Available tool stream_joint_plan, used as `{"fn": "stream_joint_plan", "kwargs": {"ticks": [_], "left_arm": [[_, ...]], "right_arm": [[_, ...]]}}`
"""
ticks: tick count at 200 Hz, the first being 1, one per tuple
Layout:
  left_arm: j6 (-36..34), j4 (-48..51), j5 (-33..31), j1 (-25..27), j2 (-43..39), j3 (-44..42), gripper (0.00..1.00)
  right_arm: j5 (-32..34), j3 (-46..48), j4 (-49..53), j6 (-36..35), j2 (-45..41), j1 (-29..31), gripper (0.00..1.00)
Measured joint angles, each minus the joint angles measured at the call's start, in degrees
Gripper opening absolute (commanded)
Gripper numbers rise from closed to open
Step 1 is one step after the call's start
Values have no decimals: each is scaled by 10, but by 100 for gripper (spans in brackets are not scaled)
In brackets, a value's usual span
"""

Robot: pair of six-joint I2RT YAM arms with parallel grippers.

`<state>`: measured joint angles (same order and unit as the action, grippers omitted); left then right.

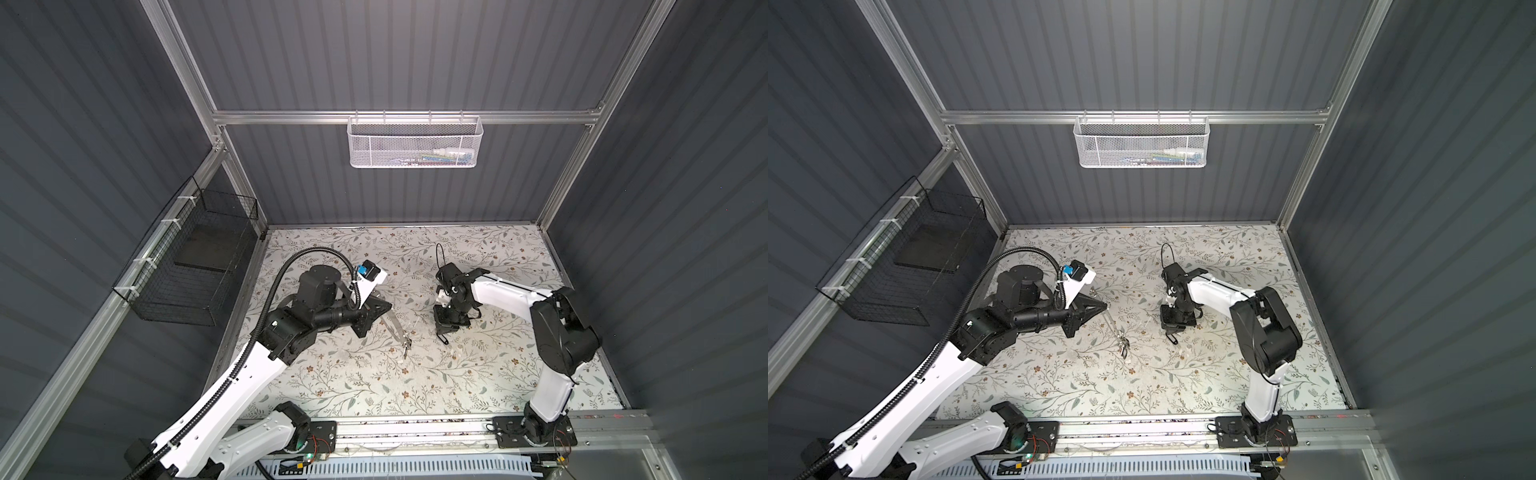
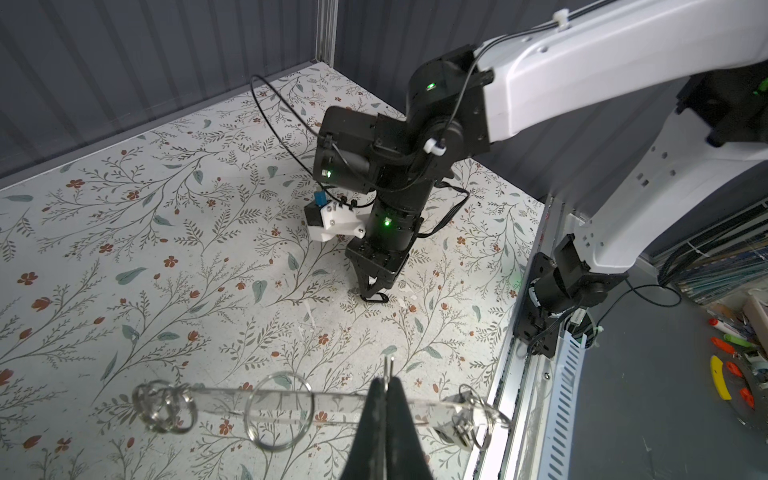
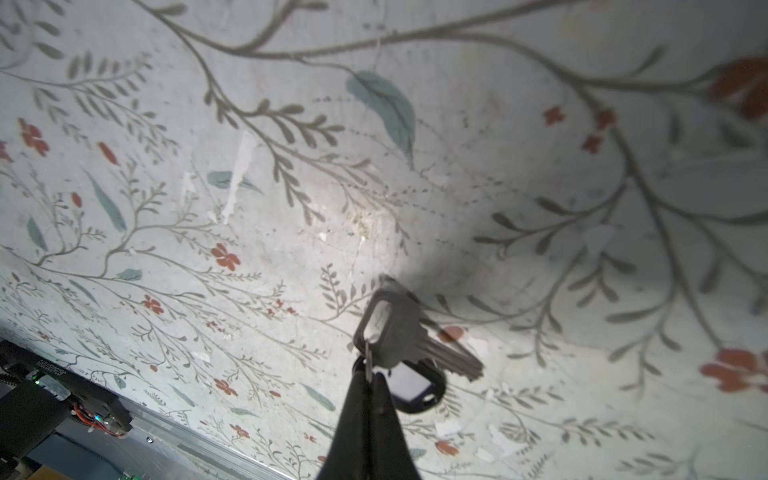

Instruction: Put the keys on the keyring

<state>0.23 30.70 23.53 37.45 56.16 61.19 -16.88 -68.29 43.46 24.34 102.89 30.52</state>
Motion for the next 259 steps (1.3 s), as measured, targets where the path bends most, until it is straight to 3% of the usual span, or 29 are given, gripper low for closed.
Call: {"fn": "stream_joint_plan", "kwargs": {"ticks": [70, 137, 203, 259], "left_arm": [[-2, -32, -12, 0, -3, -25, 0], [-8, -63, -20, 0, 31, -2, 0], [-26, -63, -1, 0, 86, 75, 0], [-40, -64, 28, 0, 87, 82, 0]], "right_arm": [[58, 52, -68, -51, -178, 5, 0], [26, 98, -203, -132, -358, 11, 0], [-51, 100, -316, -170, -439, 20, 0], [-47, 80, -313, -233, -431, 96, 0]]}}
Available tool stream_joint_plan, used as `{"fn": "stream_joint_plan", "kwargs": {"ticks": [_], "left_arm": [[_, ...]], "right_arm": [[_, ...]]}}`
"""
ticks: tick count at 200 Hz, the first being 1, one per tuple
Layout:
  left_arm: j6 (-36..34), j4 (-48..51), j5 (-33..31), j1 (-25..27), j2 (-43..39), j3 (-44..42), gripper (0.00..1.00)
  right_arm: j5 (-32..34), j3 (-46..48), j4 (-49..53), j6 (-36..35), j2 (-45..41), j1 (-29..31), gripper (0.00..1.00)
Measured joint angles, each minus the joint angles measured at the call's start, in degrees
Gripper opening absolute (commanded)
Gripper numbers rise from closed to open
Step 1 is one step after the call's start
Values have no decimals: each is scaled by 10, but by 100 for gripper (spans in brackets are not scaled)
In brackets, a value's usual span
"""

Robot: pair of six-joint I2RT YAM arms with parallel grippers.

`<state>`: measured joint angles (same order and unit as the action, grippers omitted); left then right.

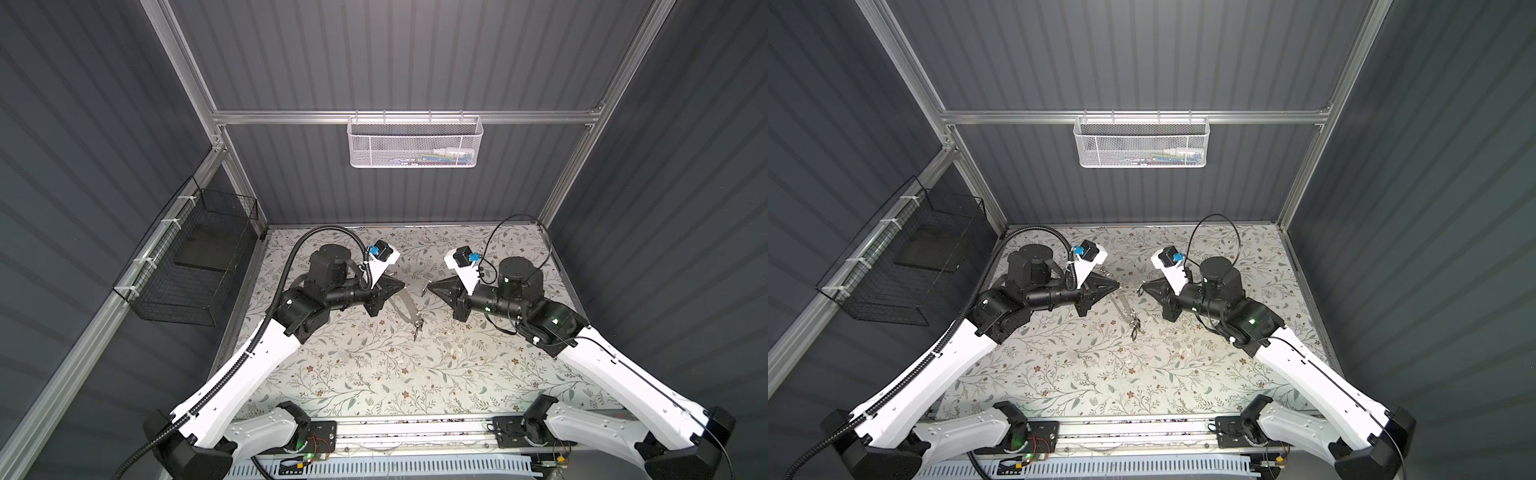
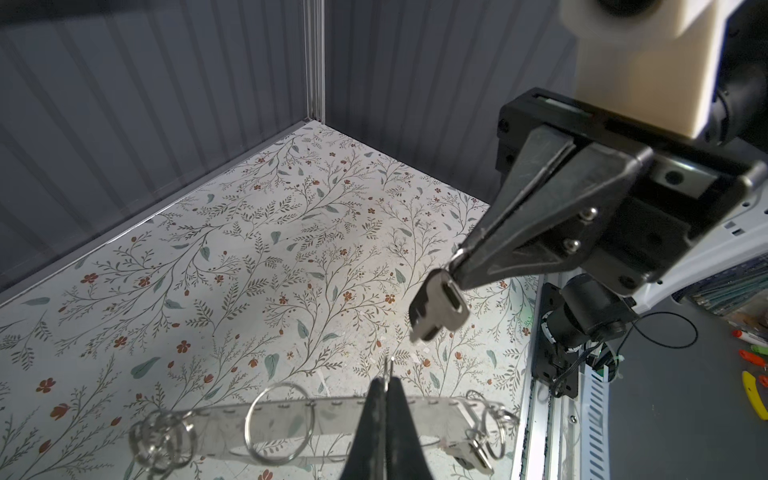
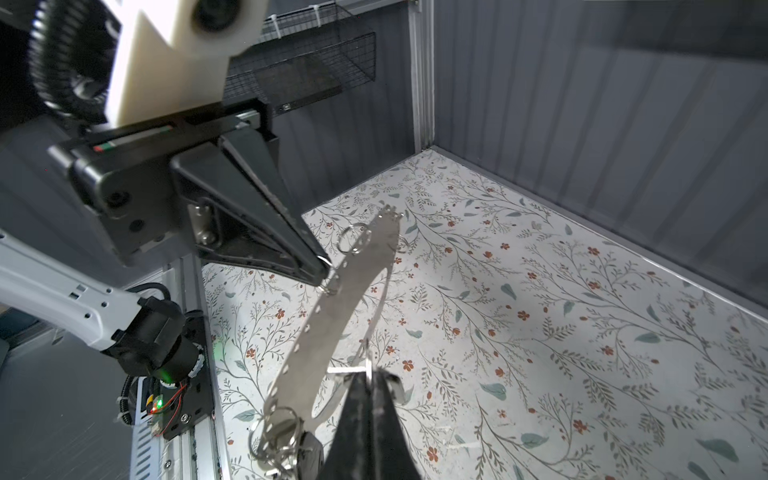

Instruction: Put the keys on the keyring

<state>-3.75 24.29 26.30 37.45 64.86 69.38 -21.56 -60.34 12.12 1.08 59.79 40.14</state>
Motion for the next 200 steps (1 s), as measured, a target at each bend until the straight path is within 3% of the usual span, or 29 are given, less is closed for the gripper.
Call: {"fn": "stream_joint_plan", "kwargs": {"ticks": [83, 200], "left_arm": [[-34, 0, 16, 0, -31, -20, 0], [-37, 1, 7, 0, -45, -31, 0]], "right_arm": [[54, -72, 36, -68, 63, 52, 0], [108, -82, 62, -117, 82, 88, 0]]}}
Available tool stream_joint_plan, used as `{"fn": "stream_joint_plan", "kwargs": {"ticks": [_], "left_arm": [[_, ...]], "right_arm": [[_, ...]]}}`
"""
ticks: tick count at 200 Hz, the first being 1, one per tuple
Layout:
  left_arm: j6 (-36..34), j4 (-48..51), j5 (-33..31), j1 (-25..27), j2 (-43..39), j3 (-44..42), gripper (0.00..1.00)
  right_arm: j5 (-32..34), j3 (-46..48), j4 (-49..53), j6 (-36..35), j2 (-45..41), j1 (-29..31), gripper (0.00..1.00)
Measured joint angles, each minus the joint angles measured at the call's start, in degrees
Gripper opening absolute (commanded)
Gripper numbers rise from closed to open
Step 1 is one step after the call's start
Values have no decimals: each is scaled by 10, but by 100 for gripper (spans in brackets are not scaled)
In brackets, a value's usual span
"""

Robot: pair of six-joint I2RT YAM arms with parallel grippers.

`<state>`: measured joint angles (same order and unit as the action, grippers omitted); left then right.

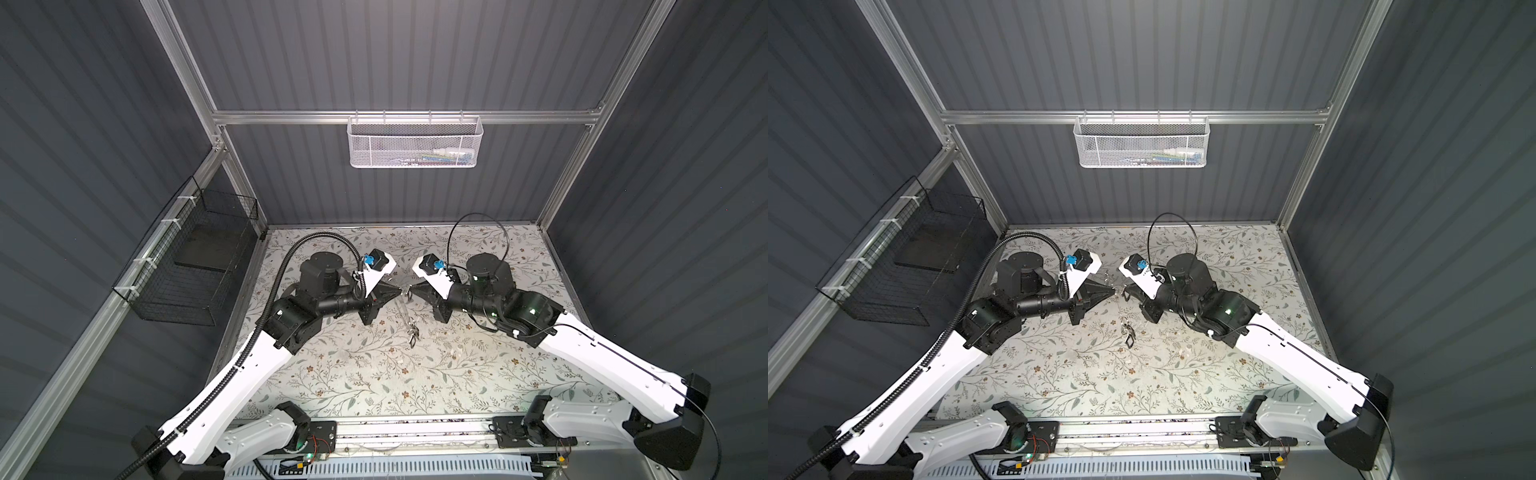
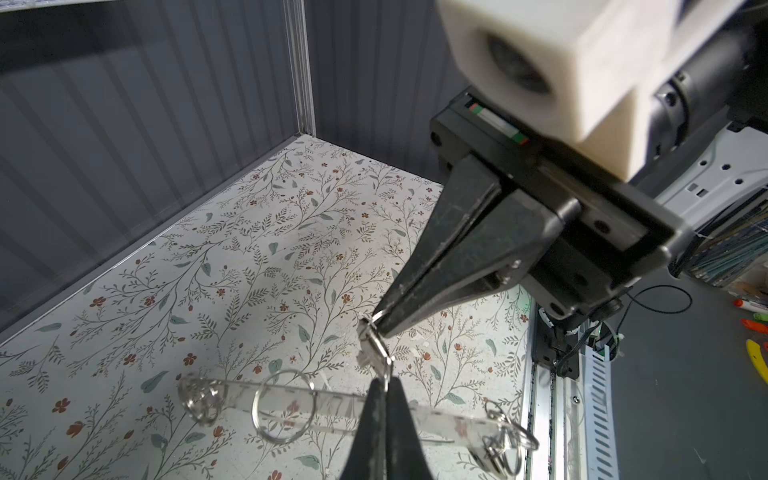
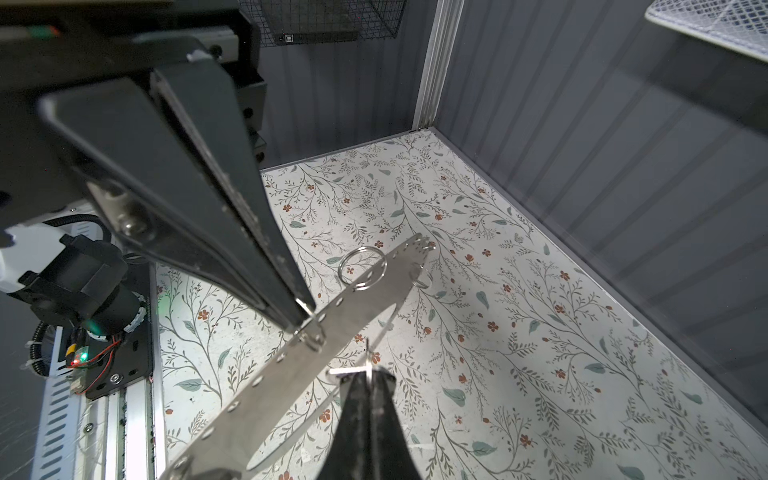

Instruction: Put the keys on the keyring

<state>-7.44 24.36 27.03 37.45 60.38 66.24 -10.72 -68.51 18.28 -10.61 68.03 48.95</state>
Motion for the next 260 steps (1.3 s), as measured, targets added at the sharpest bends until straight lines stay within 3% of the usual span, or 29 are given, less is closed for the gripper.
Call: {"fn": "stream_joint_plan", "kwargs": {"ticks": [260], "left_arm": [[-1, 0, -26, 0, 1, -3, 0]], "right_arm": [[7, 7, -7, -9, 0, 26, 0]]}}
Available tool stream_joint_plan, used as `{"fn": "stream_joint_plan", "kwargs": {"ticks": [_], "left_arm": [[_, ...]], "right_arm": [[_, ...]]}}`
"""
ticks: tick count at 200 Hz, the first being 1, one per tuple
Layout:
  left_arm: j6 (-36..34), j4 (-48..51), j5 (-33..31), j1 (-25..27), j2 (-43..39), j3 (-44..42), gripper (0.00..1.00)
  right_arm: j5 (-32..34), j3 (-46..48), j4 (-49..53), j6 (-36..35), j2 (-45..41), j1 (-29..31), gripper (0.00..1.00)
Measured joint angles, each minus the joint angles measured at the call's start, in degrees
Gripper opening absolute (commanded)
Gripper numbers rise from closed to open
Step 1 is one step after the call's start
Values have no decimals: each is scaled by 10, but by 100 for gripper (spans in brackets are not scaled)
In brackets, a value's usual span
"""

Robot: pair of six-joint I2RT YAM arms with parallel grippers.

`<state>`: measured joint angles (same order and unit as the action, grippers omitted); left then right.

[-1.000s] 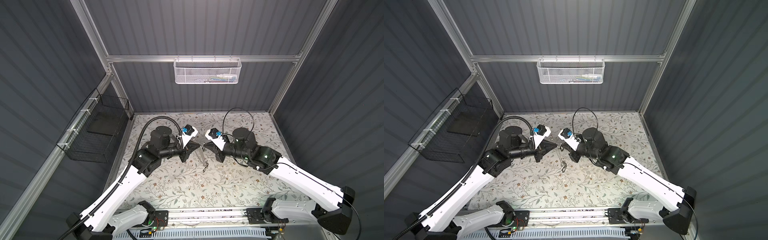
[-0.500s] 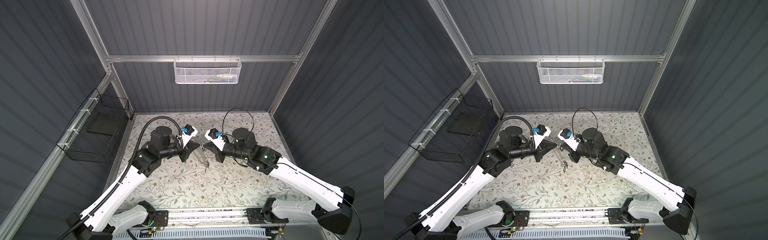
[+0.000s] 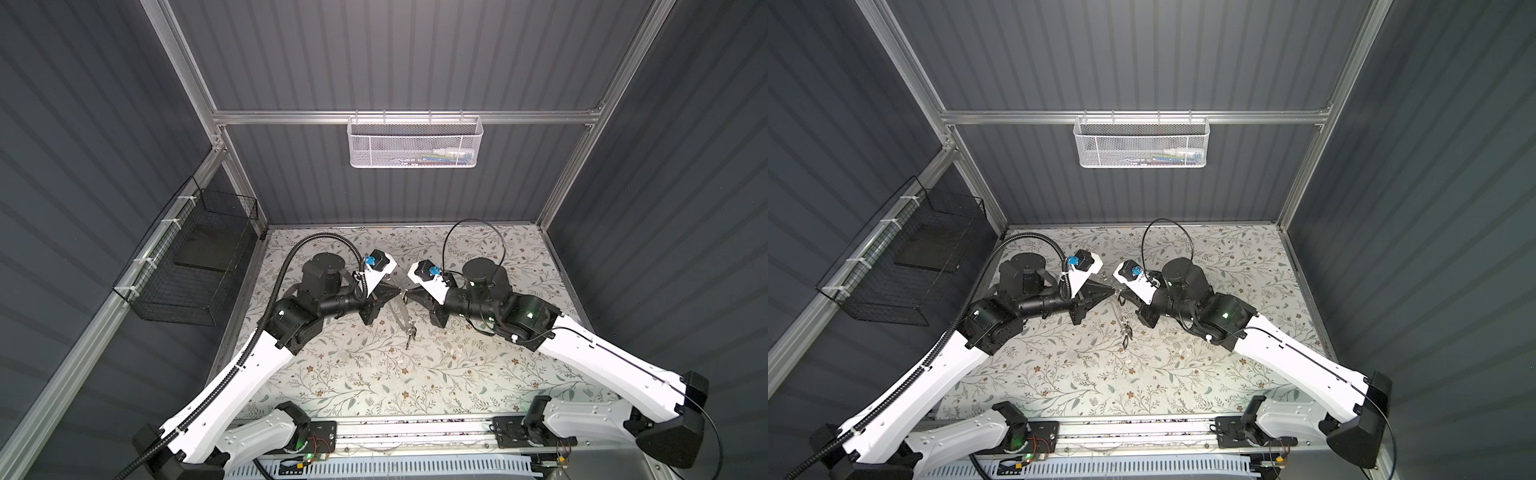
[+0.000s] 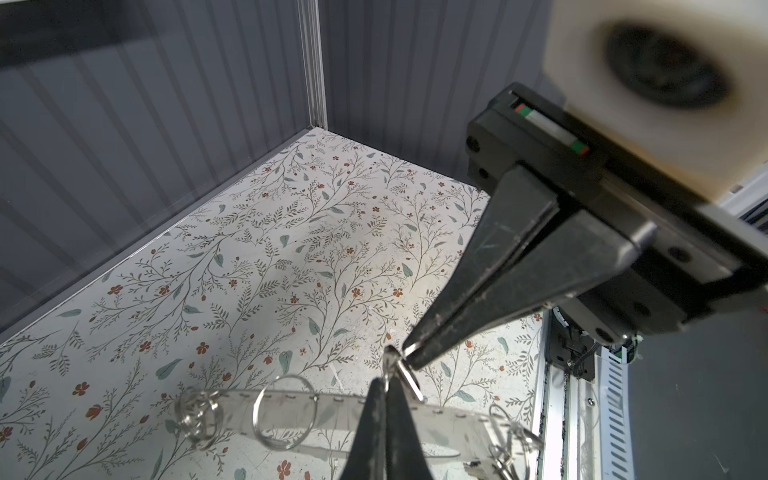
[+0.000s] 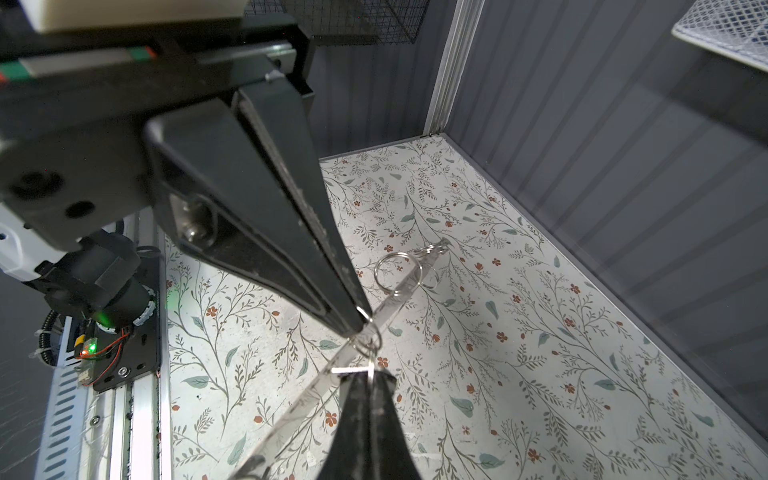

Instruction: Put the keys on the keyring

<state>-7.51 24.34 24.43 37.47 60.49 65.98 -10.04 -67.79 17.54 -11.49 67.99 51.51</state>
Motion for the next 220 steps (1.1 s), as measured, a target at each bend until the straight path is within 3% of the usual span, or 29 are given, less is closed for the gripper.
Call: {"fn": "stream_joint_plan", "kwargs": {"ticks": [139, 146, 155, 162, 220], "left_arm": [[59, -43, 1, 0, -21, -28, 0], [61, -45, 3, 0, -20, -28, 0], [65, -49, 6, 0, -20, -28, 0], [68, -56, 10, 0, -19, -28, 0], [87, -99, 27, 0, -19, -29, 0]], "right_arm": [[3, 39, -51, 6, -3, 5, 5], [4, 41, -55, 9, -3, 5, 10], [7, 45, -60, 10, -5, 5, 35], [11, 48, -61, 14, -6, 5, 44], [31, 106, -85, 56, -45, -5, 46]]}}
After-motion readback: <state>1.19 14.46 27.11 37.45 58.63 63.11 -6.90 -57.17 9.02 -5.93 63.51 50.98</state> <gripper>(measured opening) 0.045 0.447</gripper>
